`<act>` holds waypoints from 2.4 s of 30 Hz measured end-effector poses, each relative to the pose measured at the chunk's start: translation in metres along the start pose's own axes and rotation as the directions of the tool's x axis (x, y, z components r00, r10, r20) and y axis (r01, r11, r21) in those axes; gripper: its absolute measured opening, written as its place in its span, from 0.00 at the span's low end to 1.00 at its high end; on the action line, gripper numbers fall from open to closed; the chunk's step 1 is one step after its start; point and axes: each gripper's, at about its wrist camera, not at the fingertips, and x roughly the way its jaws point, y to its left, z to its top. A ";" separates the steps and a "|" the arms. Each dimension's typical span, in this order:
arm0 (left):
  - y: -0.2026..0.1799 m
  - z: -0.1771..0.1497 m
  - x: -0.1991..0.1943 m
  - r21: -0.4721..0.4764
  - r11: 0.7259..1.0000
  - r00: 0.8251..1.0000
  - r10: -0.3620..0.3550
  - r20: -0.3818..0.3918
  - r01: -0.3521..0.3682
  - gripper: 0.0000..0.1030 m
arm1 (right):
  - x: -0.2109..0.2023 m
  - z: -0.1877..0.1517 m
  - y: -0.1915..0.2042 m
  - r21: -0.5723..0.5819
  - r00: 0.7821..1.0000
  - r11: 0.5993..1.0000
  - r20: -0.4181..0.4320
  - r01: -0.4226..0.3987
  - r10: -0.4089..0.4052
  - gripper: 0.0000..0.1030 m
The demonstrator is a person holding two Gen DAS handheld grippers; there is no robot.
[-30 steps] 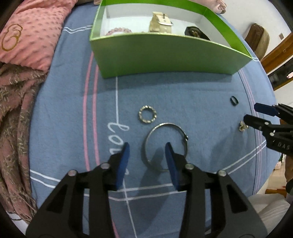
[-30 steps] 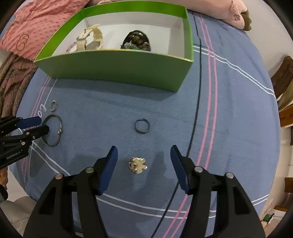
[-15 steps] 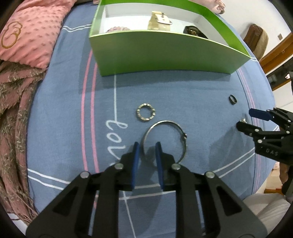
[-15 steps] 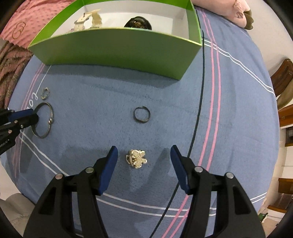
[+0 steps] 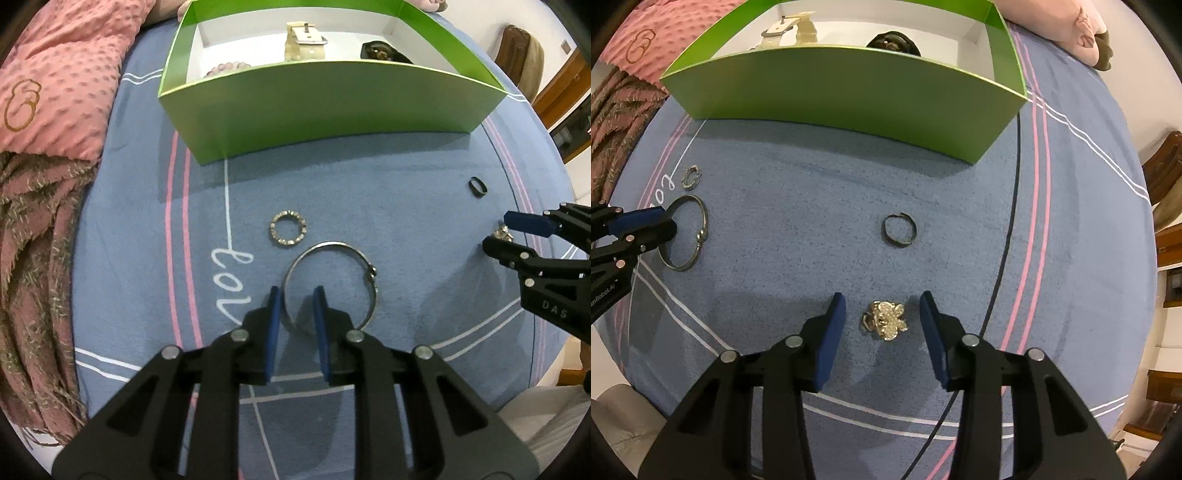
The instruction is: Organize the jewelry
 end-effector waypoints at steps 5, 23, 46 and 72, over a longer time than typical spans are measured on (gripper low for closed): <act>-0.004 -0.001 -0.004 -0.001 1.000 1.000 0.010 0.006 -0.010 0.20 | 0.001 0.001 0.001 0.011 1.000 1.000 -0.002 -0.007 0.007 0.42; -0.011 -0.004 -0.012 0.000 1.000 1.000 0.009 0.019 -0.009 0.38 | -0.012 -0.005 -0.018 0.024 1.000 1.000 0.016 -0.004 0.004 0.51; -0.012 -0.003 -0.010 0.011 1.000 0.999 0.021 0.027 -0.021 0.07 | -0.007 -0.010 -0.001 -0.005 0.999 0.999 0.004 -0.038 0.038 0.25; -0.014 -0.008 -0.008 0.028 0.999 0.999 0.040 0.018 -0.041 0.06 | -0.039 -0.014 0.002 -0.024 0.998 1.000 0.062 -0.018 0.019 0.22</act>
